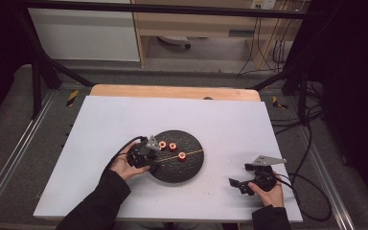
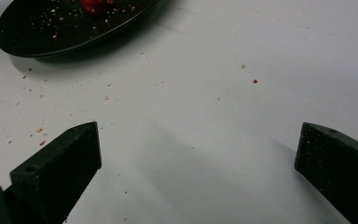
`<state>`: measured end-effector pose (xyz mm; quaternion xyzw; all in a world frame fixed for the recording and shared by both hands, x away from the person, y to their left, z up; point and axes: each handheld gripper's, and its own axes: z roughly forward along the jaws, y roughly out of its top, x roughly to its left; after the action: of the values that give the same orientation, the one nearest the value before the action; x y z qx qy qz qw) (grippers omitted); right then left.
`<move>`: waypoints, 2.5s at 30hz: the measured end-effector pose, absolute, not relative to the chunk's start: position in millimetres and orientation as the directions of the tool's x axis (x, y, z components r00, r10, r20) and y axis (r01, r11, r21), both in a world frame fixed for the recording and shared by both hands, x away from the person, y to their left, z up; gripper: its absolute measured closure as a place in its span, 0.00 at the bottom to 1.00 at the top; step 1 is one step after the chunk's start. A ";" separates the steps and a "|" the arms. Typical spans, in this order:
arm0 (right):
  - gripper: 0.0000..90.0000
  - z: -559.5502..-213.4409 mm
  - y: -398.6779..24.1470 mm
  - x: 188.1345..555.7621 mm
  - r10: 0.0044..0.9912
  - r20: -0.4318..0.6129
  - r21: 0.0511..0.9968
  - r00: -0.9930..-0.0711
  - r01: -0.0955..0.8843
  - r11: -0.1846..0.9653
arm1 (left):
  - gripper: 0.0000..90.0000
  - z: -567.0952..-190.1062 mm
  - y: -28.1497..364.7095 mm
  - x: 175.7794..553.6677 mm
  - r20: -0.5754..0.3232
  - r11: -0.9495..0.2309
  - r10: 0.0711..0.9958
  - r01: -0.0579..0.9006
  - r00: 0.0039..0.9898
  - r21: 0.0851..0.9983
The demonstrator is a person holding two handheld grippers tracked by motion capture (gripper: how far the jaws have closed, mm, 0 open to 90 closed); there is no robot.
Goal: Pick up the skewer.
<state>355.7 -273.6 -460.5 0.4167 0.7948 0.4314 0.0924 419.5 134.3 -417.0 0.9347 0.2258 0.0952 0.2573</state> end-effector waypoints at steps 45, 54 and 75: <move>0.01 -460.9 -273.1 355.4 0.746 0.216 0.761 -0.631 0.587 0.276 | 0.98 -407.4 144.5 396.6 0.017 -0.686 0.497 0.381 0.868 0.620; 0.01 -460.9 -273.0 355.3 0.747 0.217 0.760 -0.628 0.589 0.275 | 0.98 -404.9 159.4 380.7 -0.012 -0.622 0.533 0.400 0.846 0.673; 0.00 -453.7 -262.5 356.6 0.757 0.207 0.752 -0.619 0.596 0.282 | 0.98 -413.6 214.9 345.4 -0.063 -0.445 0.649 0.445 0.759 0.777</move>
<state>356.6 -262.5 -453.7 0.4256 0.7948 0.4219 0.0958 345.4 214.9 -413.6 0.8411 0.3251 0.1226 0.4145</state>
